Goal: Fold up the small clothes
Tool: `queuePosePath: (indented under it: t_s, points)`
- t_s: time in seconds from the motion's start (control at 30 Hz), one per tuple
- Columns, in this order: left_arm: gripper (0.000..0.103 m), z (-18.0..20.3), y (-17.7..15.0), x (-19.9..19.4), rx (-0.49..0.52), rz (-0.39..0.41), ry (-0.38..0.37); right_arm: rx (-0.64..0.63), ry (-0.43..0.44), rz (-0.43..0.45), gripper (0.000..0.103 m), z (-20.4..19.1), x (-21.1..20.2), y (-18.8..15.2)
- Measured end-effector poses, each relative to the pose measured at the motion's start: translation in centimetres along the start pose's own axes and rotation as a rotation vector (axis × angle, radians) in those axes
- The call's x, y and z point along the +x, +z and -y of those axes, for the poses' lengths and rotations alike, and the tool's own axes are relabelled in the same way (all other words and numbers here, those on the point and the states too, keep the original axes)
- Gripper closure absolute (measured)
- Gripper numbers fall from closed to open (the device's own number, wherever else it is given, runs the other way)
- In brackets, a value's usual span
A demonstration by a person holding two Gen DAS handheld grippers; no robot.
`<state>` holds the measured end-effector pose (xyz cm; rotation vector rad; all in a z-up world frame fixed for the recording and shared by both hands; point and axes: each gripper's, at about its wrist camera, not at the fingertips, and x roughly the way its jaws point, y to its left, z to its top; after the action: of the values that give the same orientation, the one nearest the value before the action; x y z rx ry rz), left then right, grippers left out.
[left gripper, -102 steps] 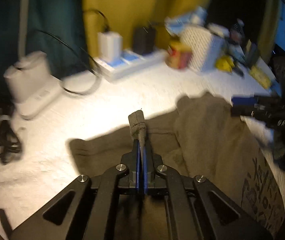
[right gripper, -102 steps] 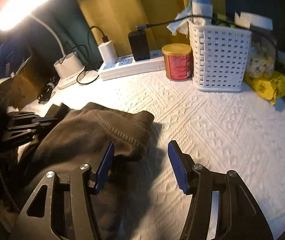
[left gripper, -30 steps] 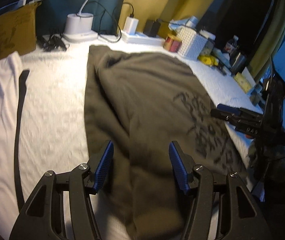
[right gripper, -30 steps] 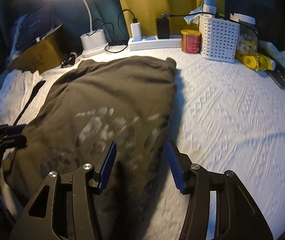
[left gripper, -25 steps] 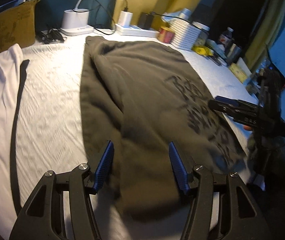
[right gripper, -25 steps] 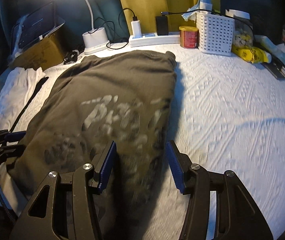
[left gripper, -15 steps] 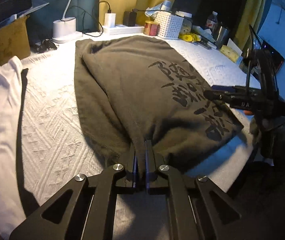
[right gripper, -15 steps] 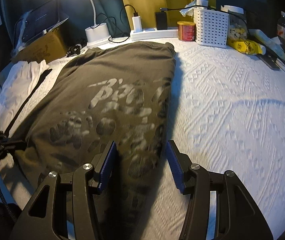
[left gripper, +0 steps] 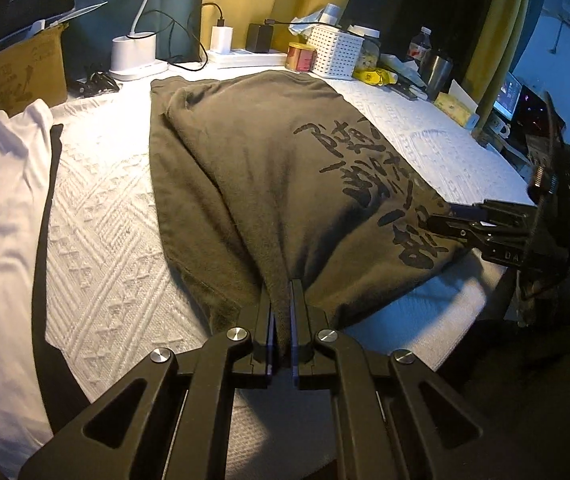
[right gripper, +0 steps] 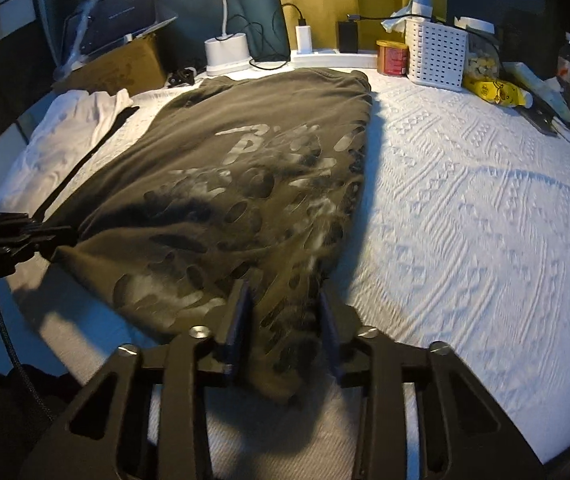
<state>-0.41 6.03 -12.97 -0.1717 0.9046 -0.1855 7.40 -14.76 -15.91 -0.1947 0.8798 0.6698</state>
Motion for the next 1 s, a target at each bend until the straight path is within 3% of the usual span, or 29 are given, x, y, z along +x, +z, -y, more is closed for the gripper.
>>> queuePosePath:
  t_s: [0.03,0.13,0.7,1.0]
  points:
    - [0.099,0.0,-0.1,0.0,-0.005,-0.002,-0.005,0.002,0.010,0.003,0.089,-0.1,-0.2,-0.2]
    - [0.099,0.0,-0.4,-0.3,-0.006,-0.001,-0.019,-0.016,0.011,0.005,0.094,-0.5,-0.8,-0.6]
    - [0.098,2.4,-1.5,0.0,0.030,-0.089,-0.147,-0.032,-0.085,-0.031,0.095,0.2,-4.0,-3.7]
    - [0.096,2.6,-1.3,-0.2,0.017,-0.130,-0.159,-0.023,-0.085,-0.052,0.094,-0.1,-4.5,-4.8]
